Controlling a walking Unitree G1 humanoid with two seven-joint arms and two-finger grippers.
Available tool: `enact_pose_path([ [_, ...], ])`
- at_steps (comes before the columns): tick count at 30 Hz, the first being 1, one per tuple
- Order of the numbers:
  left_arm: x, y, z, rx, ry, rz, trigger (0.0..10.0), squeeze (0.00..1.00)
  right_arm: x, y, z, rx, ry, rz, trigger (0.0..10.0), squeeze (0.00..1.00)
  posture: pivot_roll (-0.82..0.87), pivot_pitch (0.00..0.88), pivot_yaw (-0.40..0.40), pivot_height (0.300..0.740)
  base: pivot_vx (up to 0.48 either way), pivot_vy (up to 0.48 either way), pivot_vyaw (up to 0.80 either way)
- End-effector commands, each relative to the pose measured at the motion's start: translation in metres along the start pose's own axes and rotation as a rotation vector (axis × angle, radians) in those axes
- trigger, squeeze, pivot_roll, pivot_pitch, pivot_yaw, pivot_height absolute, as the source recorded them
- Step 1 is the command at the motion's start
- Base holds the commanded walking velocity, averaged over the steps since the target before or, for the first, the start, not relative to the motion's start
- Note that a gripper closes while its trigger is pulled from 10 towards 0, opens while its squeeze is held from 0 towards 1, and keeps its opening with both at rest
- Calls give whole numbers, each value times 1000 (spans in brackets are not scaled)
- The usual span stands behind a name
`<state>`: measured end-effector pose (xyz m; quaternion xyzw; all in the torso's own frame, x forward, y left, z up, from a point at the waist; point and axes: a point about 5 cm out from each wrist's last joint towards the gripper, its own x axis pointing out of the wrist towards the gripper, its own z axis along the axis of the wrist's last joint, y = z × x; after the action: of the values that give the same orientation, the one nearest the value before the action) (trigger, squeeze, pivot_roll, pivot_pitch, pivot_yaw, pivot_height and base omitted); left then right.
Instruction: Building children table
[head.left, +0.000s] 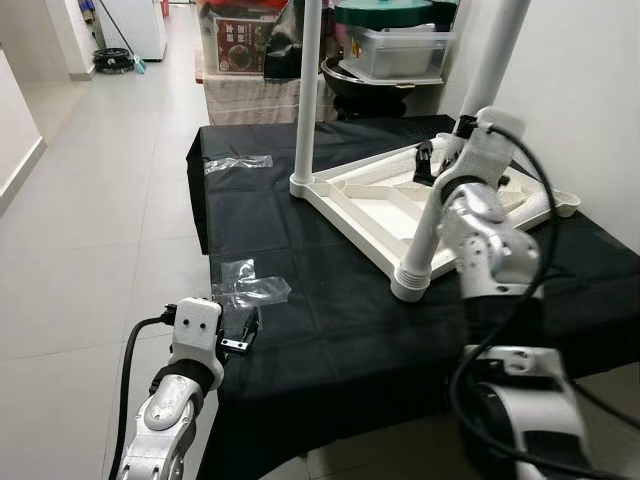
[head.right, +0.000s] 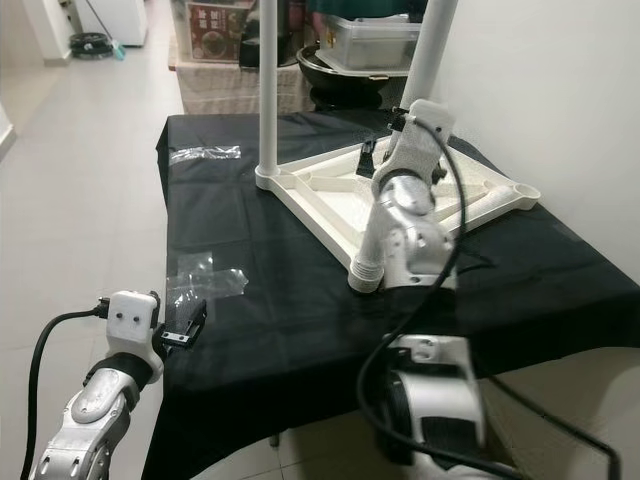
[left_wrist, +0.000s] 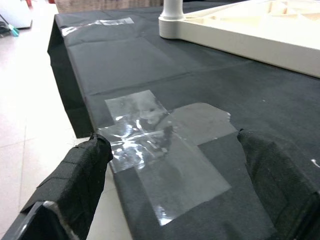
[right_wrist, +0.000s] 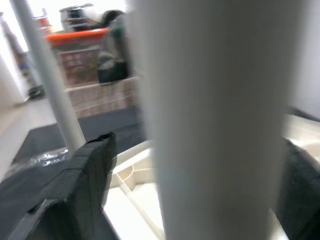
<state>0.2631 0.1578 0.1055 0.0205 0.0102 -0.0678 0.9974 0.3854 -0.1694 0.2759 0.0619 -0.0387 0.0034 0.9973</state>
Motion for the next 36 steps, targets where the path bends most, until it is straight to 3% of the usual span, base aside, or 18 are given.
enact_pose_path([
  [1, 0, -1, -2, 7, 2, -8, 10000, 0, 3, 1, -2, -21, 6, 187, 10000, 0, 30, 0, -91, 740, 0, 0, 0],
  [2, 0, 0, -2, 7, 2, -7, 10000, 0, 2, -6, -6, -42, 54, 326, 10000, 0, 30, 0, -92, 740, 0, 0, 0],
  [3, 0, 0, -2, 7, 2, -7, 10000, 0, 2, -6, -6, -42, 54, 326, 10000, 0, 30, 0, -92, 740, 0, 0, 0],
  [5, -1, 0, -2, 7, 2, -5, 10000, 0, -3, -19, -9, -83, 106, 505, 10000, 0, 31, 0, -93, 740, 0, 0, 0],
  [6, -1, 0, -2, 7, 2, -5, 10000, 0, -3, -19, -9, -83, 106, 505, 10000, 0, 31, 0, -93, 740, 0, 0, 0],
  [8, -1, 0, -3, 7, 3, -6, 10000, 0, -4, -35, -14, -131, 161, 583, 10000, 0, 36, 0, -93, 740, 0, 0, 0],
  [11, -1, 1, -3, 10, 4, -7, 10000, 0, -1, -48, -15, -163, 193, 583, 10000, 0, 39, 0, -94, 740, 0, 0, 0],
  [12, -1, 1, -3, 11, 4, -8, 10000, 0, 0, -53, -15, -178, 203, 592, 8902, 0, 39, 0, -94, 740, 0, 0, 0],
  [14, -1, 1, -3, 12, 4, -8, 10000, 0, 0, -56, -15, -186, 208, 600, 8902, 0, 42, 0, -95, 740, 0, 0, 0],
  [15, -1, 1, -3, 13, 3, -8, 10000, 0, 1, -58, -15, -195, 212, 606, 7137, 0, 44, 0, -96, 740, 0, 0, 0],
  [16, 0, 1, -2, 14, 2, -8, 10000, 0, 3, -61, -14, -198, 214, 598, 3098, 0, 44, 0, -95, 740, 0, 0, 0],
  [18, 0, 2, -2, 14, 2, -8, 10000, 0, 4, -63, -13, -198, 215, 591, 3098, 0, 44, 0, -95, 740, 0, 0, 0],
  [19, 0, 2, -2, 15, 1, -8, 10000, 0, 6, -64, -13, -194, 212, 575, 0, 0, 44, 0, -95, 740, 0, 0, 0],
  [28, 0, 2, -1, 18, -3, -7, 10000, 0, 10, -67, -16, -156, 185, 531, 0, 0, 61, 0, -103, 740, 0, 0, 0],
  [30, -1, 2, -2, 19, -1, -7, 10000, 0, 12, -71, -21, -136, 186, 444, 0, 0, 59, 0, -104, 740, 0, 0, 0],
  [34, -2, 2, -3, 19, 1, -8, 10000, 0, 17, -80, -34, -144, 211, 81, 0, 0, 60, 0, -108, 740, 0, 0, 0],
  [35, -2, 2, -3, 19, 1, -8, 10000, 0, 17, -80, -34, -144, 211, 81, 0, 0, 60, 0, -108, 740, 0, 0, 0],
  [36, -1, 1, -2, 18, -1, -8, 10000, 0, 17, -84, -40, -97, 197, -55, 0, 0, 65, 0, -112, 740, 0, 0, 0],
])
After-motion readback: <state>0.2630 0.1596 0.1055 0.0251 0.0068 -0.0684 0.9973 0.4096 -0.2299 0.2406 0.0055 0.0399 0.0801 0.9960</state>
